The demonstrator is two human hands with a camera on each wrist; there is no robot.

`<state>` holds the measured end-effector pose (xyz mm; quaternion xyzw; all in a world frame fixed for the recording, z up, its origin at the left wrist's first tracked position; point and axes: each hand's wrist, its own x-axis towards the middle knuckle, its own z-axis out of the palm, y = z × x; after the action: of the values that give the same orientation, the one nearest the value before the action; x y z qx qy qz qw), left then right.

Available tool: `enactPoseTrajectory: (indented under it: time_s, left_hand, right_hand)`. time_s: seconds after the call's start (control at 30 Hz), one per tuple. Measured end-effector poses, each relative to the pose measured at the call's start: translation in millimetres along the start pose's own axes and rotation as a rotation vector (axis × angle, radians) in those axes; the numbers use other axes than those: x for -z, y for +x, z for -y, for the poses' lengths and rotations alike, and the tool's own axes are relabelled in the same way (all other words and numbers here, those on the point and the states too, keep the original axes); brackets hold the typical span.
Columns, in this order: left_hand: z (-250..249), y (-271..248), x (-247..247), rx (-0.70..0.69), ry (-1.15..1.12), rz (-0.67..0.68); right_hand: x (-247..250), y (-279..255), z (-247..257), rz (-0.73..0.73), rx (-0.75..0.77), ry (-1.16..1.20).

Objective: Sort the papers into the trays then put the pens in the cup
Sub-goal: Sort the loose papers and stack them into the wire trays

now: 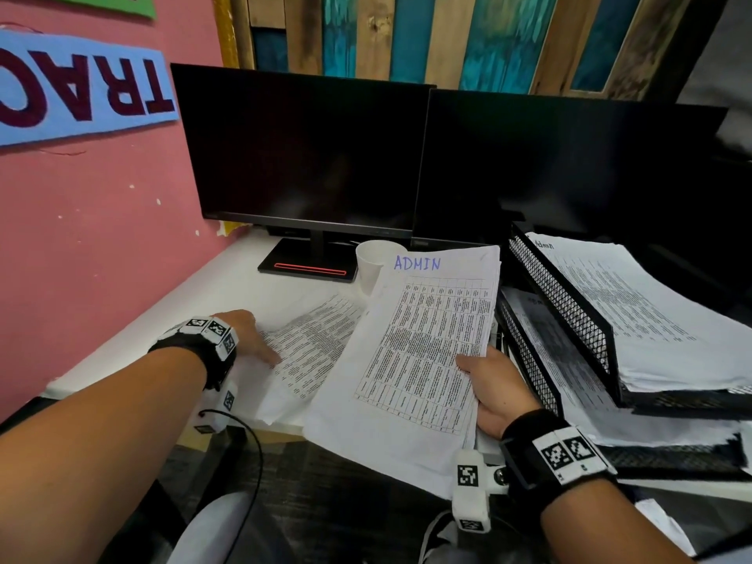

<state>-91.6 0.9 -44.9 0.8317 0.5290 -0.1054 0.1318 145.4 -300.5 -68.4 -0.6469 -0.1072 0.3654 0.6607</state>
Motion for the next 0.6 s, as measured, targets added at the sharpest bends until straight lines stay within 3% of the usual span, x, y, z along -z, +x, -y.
enactPoseTrajectory:
  time_s: [0.3, 0.6]
  left_hand:
    - [9, -3, -5, -0.013, -0.208, 0.041]
    - [17, -3, -3, -0.093, -0.752, -0.037]
  right_hand:
    - [-1, -2, -1, -0.018, -0.009, -0.023]
    - [-5, -8, 1, -0.023, -0.012, -0.007]
